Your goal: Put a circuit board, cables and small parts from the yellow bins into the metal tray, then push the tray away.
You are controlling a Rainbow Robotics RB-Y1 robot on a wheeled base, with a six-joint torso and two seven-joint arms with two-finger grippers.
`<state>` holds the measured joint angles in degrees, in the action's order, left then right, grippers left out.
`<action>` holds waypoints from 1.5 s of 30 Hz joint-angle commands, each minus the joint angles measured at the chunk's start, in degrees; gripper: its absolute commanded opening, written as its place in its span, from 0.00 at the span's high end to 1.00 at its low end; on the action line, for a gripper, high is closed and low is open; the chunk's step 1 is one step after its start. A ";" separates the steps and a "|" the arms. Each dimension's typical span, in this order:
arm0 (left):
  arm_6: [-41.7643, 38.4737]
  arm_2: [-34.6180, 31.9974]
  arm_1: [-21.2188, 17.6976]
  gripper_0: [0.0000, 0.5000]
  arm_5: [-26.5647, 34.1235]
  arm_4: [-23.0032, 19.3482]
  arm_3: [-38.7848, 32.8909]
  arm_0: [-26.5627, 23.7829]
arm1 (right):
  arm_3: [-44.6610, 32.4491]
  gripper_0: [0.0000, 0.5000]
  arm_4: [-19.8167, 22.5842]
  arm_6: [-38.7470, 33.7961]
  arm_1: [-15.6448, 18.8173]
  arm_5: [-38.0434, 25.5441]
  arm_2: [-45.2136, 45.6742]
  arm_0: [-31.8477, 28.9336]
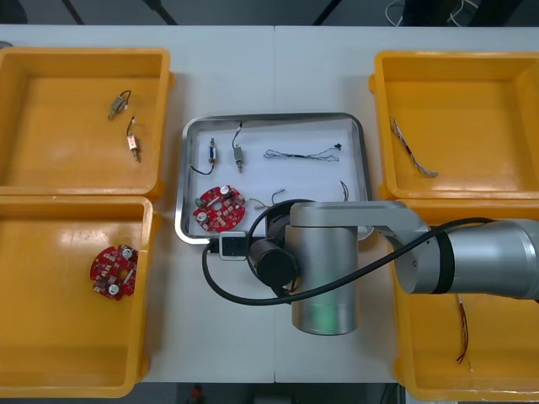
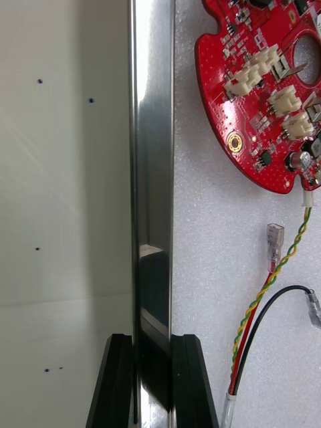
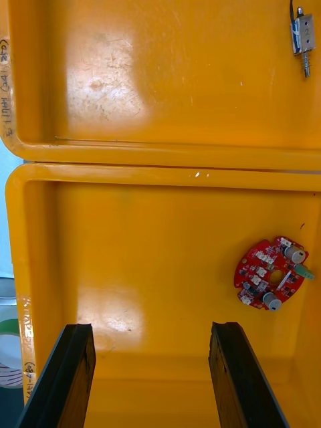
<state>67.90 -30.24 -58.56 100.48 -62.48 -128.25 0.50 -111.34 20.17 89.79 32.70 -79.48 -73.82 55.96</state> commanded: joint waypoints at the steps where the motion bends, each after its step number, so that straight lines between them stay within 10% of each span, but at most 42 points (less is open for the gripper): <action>1: -0.23 0.71 0.29 0.00 -0.37 0.60 -1.39 1.08 | 1.13 1.00 -0.66 3.28 1.05 2.22 -0.62 3.90; 45: -0.23 0.71 0.29 0.00 -0.37 0.60 -1.39 1.08 | 27.58 1.00 -0.31 6.54 0.17 30.00 -0.62 13.39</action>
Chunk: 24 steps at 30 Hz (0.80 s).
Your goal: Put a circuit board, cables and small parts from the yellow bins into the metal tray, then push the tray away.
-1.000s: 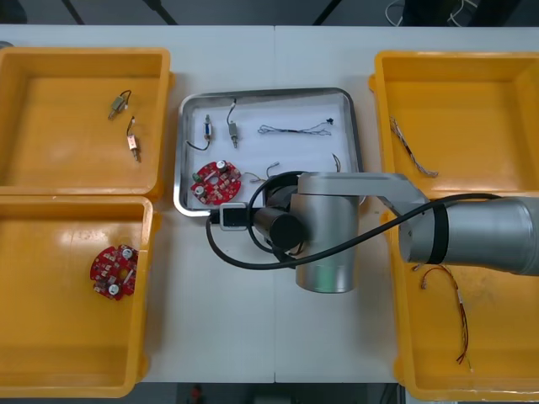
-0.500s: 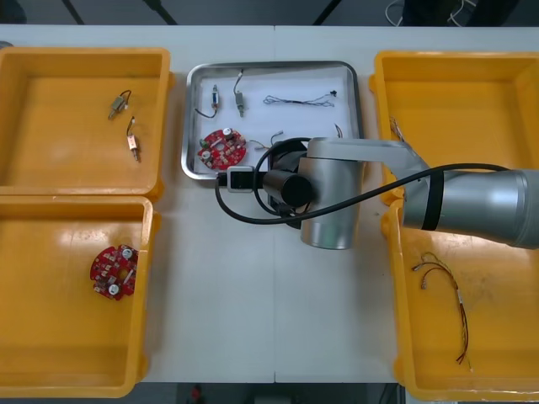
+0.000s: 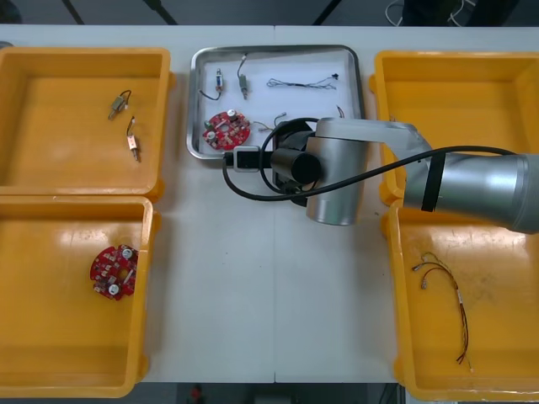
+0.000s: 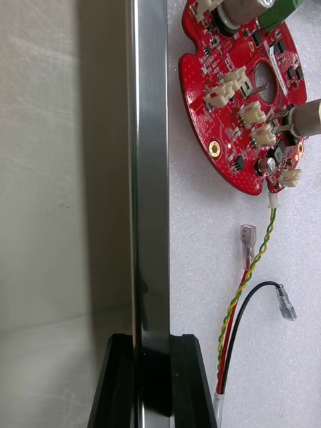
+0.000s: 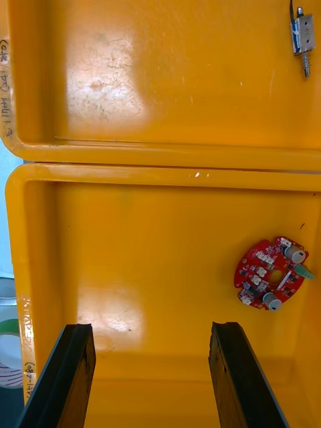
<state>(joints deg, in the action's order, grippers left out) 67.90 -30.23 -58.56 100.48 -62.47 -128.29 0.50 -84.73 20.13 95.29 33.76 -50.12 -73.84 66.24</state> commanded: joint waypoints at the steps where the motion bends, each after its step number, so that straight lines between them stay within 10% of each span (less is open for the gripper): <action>1: -0.23 0.70 0.29 0.00 -0.37 0.59 -1.35 1.08 | 1.50 1.00 -0.26 1.04 -1.07 0.64 -0.60 3.28; 20: -0.23 0.70 0.29 0.00 -0.37 0.59 -1.35 1.08 | 8.01 1.00 -0.26 0.95 -4.32 5.30 -0.42 4.69; 24: -0.23 0.70 0.29 0.00 -0.37 0.59 -1.35 1.08 | 7.83 0.59 -0.26 1.39 -4.50 5.30 -0.42 4.60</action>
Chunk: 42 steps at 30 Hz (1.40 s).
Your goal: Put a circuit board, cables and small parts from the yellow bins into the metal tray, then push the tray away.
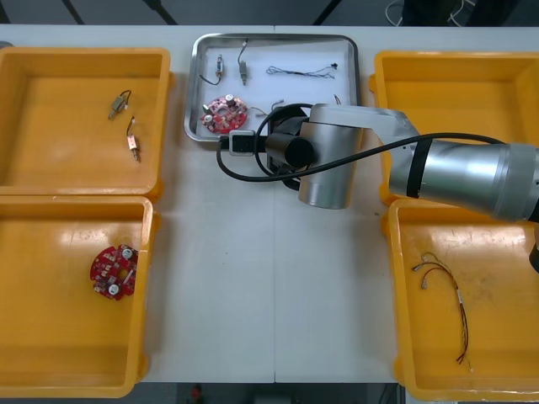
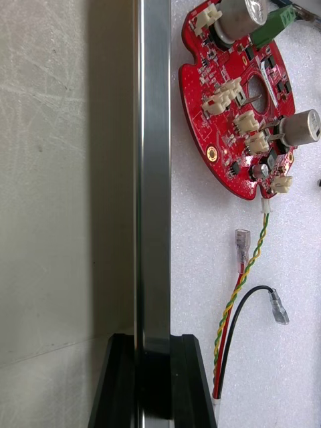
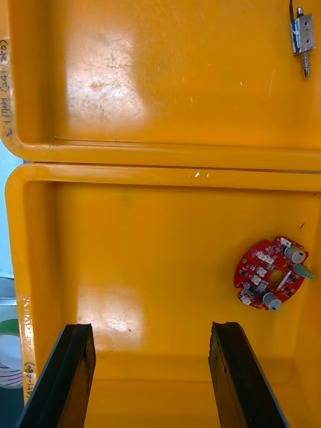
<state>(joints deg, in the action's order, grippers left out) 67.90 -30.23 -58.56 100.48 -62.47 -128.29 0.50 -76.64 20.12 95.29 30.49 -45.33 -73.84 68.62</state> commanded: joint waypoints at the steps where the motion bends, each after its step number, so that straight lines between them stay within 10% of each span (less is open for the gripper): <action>1: -0.23 0.70 0.29 0.00 -0.37 0.59 -1.34 1.08 | -0.27 0.39 -0.26 1.57 -1.31 0.51 -0.42 2.31; 4: -0.23 0.70 0.29 0.00 -0.37 0.59 -1.34 1.08 | -0.44 0.00 -0.26 1.83 -1.40 0.51 -0.42 2.48; 14: -0.23 0.70 0.29 0.00 -0.37 0.59 -1.34 1.08 | -2.99 0.00 -0.26 3.59 -1.31 -2.75 1.51 3.01; 24: -0.23 0.70 0.29 0.00 -0.37 0.59 -1.34 1.08 | -13.45 0.00 1.59 6.32 -1.31 -19.62 6.70 3.10; 42: -0.23 0.70 0.29 0.00 -0.37 0.59 -1.34 1.08 | -23.56 0.00 26.63 -7.48 2.91 -54.34 31.04 1.25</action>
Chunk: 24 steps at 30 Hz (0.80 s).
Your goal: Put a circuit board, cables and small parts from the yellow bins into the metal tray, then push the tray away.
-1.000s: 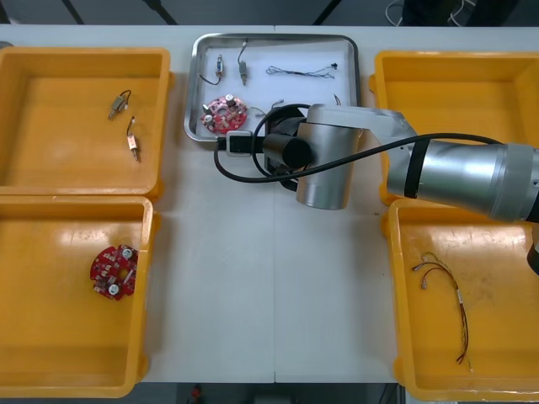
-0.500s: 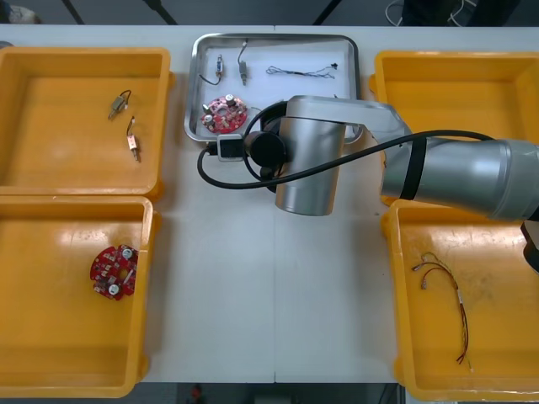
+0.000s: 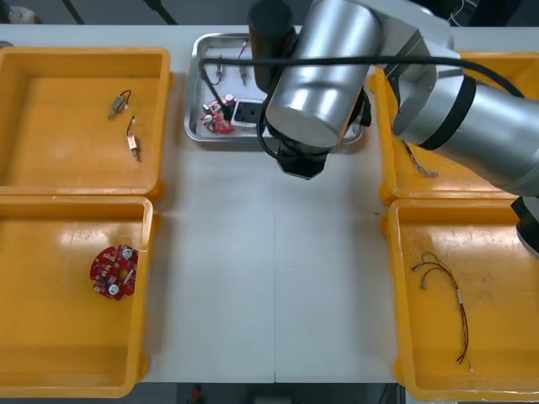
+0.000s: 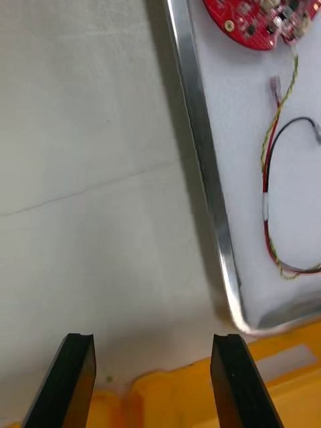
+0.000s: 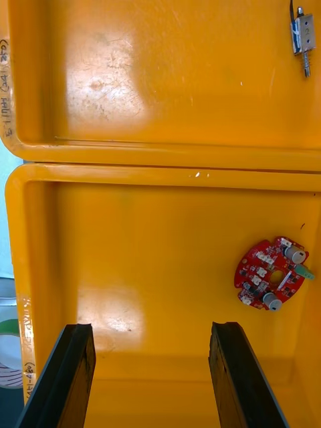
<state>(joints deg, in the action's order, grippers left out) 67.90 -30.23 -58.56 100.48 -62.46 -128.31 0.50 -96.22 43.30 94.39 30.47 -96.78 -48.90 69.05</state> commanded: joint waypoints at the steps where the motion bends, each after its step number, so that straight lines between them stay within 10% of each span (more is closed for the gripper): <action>1: -0.23 0.70 0.29 0.00 -0.37 0.58 -1.33 1.08 | -4.33 0.00 3.98 -7.38 3.45 -3.32 6.80 0.47; 24: -0.23 0.70 0.29 0.00 -0.37 0.58 -1.33 1.08 | -25.60 0.00 15.23 -32.17 23.67 -12.73 35.28 -25.81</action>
<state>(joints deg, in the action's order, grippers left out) 67.90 -30.21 -58.56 100.48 -62.43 -128.35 0.51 -119.10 57.94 63.89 50.67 -107.85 -19.00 47.42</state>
